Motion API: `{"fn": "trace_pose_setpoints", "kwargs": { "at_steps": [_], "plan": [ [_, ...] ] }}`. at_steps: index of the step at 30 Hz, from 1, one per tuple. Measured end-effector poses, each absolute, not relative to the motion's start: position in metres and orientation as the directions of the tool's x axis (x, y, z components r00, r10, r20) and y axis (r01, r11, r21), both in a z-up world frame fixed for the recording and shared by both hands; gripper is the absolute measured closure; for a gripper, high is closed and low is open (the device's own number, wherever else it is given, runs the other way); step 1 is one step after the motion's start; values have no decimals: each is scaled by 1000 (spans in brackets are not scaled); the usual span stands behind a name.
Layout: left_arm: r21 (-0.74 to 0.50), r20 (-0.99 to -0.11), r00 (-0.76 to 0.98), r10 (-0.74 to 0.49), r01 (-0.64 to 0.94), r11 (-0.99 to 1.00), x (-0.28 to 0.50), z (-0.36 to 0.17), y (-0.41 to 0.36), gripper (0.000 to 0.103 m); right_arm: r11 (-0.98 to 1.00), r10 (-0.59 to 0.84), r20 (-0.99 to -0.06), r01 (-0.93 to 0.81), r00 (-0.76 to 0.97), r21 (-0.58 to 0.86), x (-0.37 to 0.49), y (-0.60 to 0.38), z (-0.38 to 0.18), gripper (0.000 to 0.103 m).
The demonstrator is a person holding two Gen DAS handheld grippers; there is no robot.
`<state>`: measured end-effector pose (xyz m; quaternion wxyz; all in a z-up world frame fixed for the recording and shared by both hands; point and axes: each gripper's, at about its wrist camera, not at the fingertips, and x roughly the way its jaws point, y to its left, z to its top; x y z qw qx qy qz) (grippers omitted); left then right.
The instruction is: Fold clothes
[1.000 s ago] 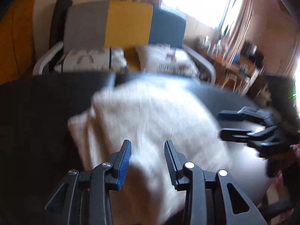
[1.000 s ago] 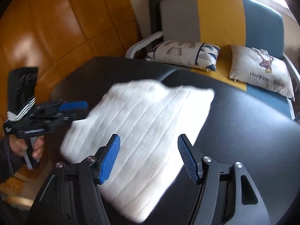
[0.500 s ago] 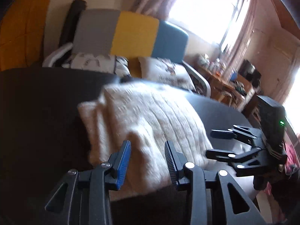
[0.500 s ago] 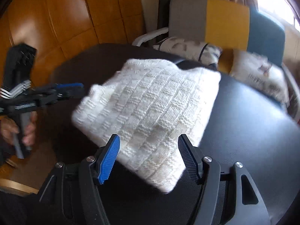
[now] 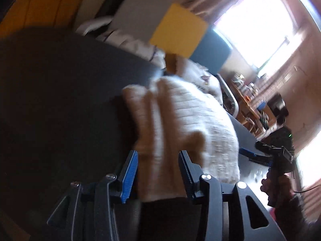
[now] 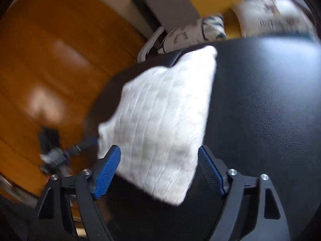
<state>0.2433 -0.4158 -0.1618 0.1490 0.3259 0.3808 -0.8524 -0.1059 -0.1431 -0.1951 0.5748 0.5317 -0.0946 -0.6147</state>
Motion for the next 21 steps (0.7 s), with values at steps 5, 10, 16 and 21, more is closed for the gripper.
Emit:
{"fn": "trace_pose_setpoints", "kwargs": {
  "at_steps": [5, 10, 16, 21],
  "plan": [
    [-661, -662, -742, 109, 508, -552, 227, -191, -449, 54, -320, -832, -466, 426, 302, 846, -153, -159, -225, 20],
    [-650, -675, -725, 134, 500, -572, 204, -202, -464, 48, -319, -809, -478, 428, 343, 846, -159, -182, -238, 20],
    [-643, -671, -726, 148, 471, -604, 174, -202, -471, 44, -289, -761, -519, 515, 388, 807, -149, -214, -233, 16],
    [-608, -680, -720, 136, 451, -653, 165, -205, -463, 77, -227, -718, -570, 640, 399, 734, -129, -225, -220, 11]
  ]
}}
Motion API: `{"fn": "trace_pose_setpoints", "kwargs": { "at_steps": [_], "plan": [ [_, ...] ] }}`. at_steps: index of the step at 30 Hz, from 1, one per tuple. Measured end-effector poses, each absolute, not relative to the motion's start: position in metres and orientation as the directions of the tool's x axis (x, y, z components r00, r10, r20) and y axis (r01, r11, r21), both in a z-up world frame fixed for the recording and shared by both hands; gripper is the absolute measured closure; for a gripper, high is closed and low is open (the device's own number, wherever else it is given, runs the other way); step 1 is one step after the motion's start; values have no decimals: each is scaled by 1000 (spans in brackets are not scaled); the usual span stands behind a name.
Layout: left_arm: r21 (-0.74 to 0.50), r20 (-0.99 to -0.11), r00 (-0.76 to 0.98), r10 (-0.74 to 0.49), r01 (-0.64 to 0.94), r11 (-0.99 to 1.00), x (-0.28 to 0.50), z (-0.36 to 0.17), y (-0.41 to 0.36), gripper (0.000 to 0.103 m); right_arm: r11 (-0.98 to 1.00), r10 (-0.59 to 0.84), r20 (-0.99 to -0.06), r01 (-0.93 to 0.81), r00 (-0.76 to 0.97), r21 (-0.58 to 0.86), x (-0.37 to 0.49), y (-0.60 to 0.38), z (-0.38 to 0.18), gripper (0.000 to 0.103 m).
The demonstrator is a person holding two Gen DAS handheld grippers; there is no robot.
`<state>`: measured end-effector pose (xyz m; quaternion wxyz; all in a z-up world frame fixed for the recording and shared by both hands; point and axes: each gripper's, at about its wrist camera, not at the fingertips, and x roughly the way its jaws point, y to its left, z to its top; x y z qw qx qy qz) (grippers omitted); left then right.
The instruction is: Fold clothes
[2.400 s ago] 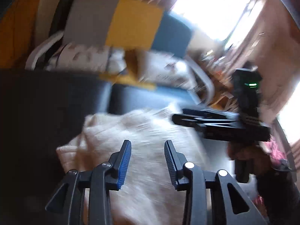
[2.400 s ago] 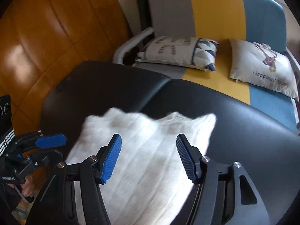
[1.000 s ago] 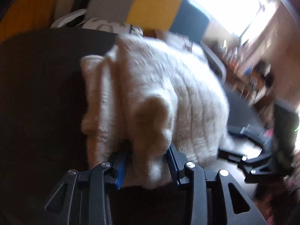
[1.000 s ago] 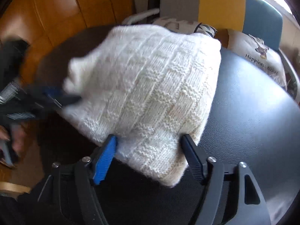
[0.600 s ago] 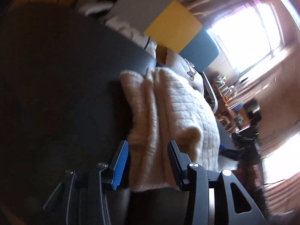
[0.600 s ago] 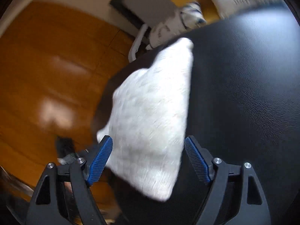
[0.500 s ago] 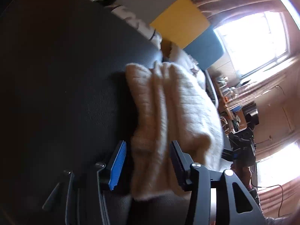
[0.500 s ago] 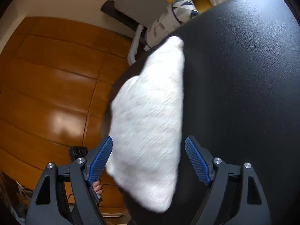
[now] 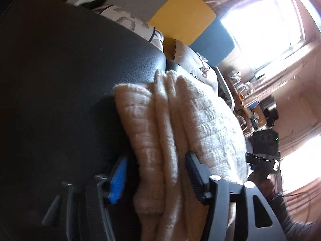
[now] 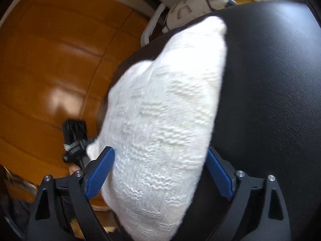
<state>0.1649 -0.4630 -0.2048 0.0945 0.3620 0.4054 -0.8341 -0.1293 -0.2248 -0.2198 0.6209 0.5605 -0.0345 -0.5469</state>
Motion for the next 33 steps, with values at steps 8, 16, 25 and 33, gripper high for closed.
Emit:
{"fn": "trace_pose_setpoints", "kwargs": {
  "at_steps": [8, 16, 25, 33],
  "plan": [
    [-524, -596, -797, -103, 483, -702, 204, -178, -409, 88, -206, -672, -689, 825, 271, 526, -101, -250, -183, 40],
    [-403, -603, -723, -338, 642, -652, 257, -167, -365, 88, 19, -581, -789, 973, 199, 231, -47, -333, -146, 43],
    [-459, -676, -657, -333, 730, -507, 301, -185, -374, 82, 180, -480, -843, 968, 244, 177, -16, -415, -151, 31],
    [-424, -658, -643, -392, 747, -512, 322, -169, -362, 82, 90, -590, -790, 986, 165, 139, -20, -375, -102, 23]
  ]
}}
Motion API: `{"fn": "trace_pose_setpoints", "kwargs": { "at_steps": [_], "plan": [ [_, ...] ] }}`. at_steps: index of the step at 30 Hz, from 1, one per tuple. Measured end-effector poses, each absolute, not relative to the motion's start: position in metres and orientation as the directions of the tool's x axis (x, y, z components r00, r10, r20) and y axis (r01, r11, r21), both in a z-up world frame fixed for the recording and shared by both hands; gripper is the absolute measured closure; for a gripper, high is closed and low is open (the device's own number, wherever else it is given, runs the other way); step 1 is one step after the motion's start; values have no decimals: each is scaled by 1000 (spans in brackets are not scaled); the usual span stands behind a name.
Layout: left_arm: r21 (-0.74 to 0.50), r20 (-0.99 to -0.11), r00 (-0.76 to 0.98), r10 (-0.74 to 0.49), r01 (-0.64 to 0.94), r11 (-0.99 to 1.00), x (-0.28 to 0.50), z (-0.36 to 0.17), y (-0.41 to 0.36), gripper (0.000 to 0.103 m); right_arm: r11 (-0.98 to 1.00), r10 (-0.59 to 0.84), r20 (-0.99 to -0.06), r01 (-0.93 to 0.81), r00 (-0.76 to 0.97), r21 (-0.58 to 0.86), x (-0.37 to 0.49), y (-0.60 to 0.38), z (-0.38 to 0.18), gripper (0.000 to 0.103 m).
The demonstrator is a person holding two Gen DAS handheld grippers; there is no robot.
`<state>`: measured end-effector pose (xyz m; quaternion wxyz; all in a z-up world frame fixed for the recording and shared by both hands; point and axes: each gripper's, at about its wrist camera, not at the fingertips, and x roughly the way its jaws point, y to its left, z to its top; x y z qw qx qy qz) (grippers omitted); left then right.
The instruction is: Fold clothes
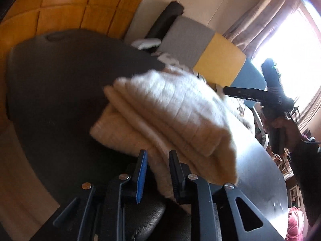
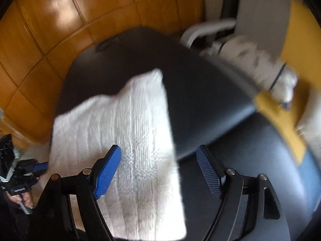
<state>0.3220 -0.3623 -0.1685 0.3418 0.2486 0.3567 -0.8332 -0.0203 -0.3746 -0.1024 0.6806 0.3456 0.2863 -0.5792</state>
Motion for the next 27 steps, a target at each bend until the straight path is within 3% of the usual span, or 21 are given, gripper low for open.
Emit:
{"fn": "trace_pose_setpoints", "kwargs": {
  "at_steps": [4, 7, 9, 14, 20, 24, 27],
  "plan": [
    [-410, -639, -648, -413, 742, -530, 318, -159, -356, 81, 176, -620, -771, 984, 143, 41, 20, -365, -82, 23],
    [-421, -647, -645, -406, 747, -515, 307, -156, -360, 80, 191, -583, -810, 980, 69, -54, 47, -377, -108, 23],
    [-404, -681, -608, -407, 776, -483, 297, -159, -366, 79, 179, -479, -878, 981, 19, -76, 54, -391, -142, 20],
    [-440, -694, -581, -425, 809, -389, 297, -158, -376, 79, 121, -521, -852, 993, 53, -13, 43, -384, -124, 18],
    [-403, -701, -517, -492, 856, -325, 295, -149, -381, 79, 237, -625, -761, 971, 177, 31, 49, -372, -77, 18],
    [-342, -733, -449, -511, 892, -294, 286, -152, -387, 79, 328, -590, -781, 945, 205, 1, 60, -394, -95, 18],
    [-294, -801, -387, -456, 919, -263, 276, -169, -393, 79, 346, -533, -829, 938, 170, -30, 62, -401, -122, 17]
  ]
}}
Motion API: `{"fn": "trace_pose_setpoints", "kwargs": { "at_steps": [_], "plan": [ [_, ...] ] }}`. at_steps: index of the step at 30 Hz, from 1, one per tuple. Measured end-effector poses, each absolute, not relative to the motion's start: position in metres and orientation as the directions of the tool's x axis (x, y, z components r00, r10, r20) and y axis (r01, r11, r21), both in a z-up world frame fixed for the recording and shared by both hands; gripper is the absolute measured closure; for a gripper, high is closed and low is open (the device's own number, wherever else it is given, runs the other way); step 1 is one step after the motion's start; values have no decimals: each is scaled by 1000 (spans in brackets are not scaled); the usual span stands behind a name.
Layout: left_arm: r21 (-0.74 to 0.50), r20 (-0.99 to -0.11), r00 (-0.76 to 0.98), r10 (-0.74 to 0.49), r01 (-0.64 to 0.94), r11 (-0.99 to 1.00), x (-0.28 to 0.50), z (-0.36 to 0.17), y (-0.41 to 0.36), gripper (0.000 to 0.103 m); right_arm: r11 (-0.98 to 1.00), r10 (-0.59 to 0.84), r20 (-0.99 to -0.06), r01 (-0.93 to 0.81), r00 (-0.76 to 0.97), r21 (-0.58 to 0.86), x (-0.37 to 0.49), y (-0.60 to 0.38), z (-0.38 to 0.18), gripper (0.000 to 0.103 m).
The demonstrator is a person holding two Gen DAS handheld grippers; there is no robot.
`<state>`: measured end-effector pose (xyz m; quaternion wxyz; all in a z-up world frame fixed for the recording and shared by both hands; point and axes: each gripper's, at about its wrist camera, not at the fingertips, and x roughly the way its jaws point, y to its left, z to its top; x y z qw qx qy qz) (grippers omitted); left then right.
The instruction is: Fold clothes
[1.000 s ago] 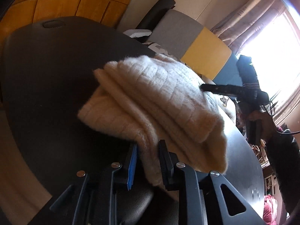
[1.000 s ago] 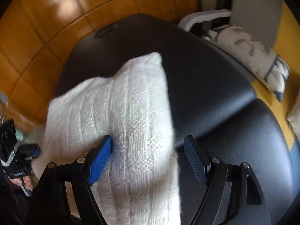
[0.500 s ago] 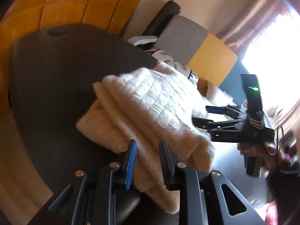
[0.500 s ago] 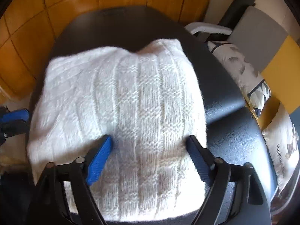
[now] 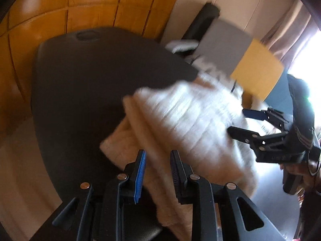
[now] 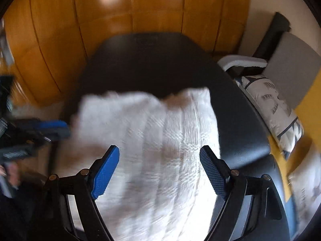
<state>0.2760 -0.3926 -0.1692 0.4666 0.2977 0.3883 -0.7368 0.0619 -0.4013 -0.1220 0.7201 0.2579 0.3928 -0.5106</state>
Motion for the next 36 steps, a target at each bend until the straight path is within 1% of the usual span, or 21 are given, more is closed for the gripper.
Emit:
{"fn": "trace_pose_setpoints", "kwargs": {
  "at_steps": [2, 4, 7, 8, 10, 12, 14, 17, 20, 23, 24, 26, 28, 29, 32, 34, 36],
  "plan": [
    [-307, -817, -380, -433, 923, -231, 279, -174, -394, 79, 339, -517, -828, 940, 218, 36, 53, -404, -130, 16],
    [-314, -823, -373, -427, 927, -204, 283, -174, -394, 79, 325, -509, -829, 944, 232, 65, 47, -403, -120, 16],
    [-346, -793, -402, -458, 916, -205, 291, -165, -392, 79, 335, -539, -803, 939, 253, 71, 48, -395, -90, 16],
    [-361, -772, -416, -480, 909, -209, 294, -164, -390, 79, 358, -539, -800, 932, 261, 63, 54, -392, -84, 16],
    [-382, -744, -441, -502, 897, -222, 297, -163, -387, 79, 387, -544, -810, 922, 218, -12, 71, -390, -84, 16],
    [-399, -751, -450, -483, 892, -211, 300, -168, -384, 79, 387, -518, -836, 921, 182, -38, 82, -395, -98, 16],
    [-411, -760, -457, -463, 889, -202, 302, -172, -382, 79, 349, -510, -844, 937, 166, -26, 83, -398, -111, 16],
    [-401, -768, -456, -449, 890, -218, 300, -174, -382, 79, 293, -503, -851, 956, 151, -4, 82, -400, -123, 15],
    [-414, -742, -470, -477, 882, -225, 301, -167, -380, 79, 263, -521, -843, 965, 133, -11, 81, -394, -103, 15],
    [-393, -719, -464, -518, 885, -248, 301, -159, -372, 79, 269, -555, -821, 963, 133, -26, 82, -388, -91, 15],
    [-385, -721, -461, -517, 887, -254, 299, -159, -371, 79, 270, -541, -831, 962, 129, -27, 82, -389, -97, 15],
    [-373, -756, -447, -478, 894, -247, 294, -168, -372, 79, 271, -497, -860, 962, 120, -22, 83, -392, -114, 15],
    [-357, -787, -429, -443, 903, -240, 291, -179, -371, 79, 277, -502, -858, 960, 107, -43, 85, -391, -127, 13],
    [-366, -782, -434, -447, 901, -235, 294, -180, -368, 79, 271, -507, -854, 962, 112, -35, 85, -390, -126, 13],
    [-356, -764, -429, -482, 903, -239, 301, -175, -358, 79, 271, -537, -829, 963, 155, 5, 79, -383, -106, 13],
    [-377, -752, -438, -492, 899, -224, 308, -171, -355, 79, 284, -563, -806, 959, 184, 20, 76, -378, -92, 13],
    [-383, -747, -439, -499, 898, -216, 312, -166, -354, 79, 292, -585, -789, 956, 188, 12, 73, -378, -82, 13]
  ]
}}
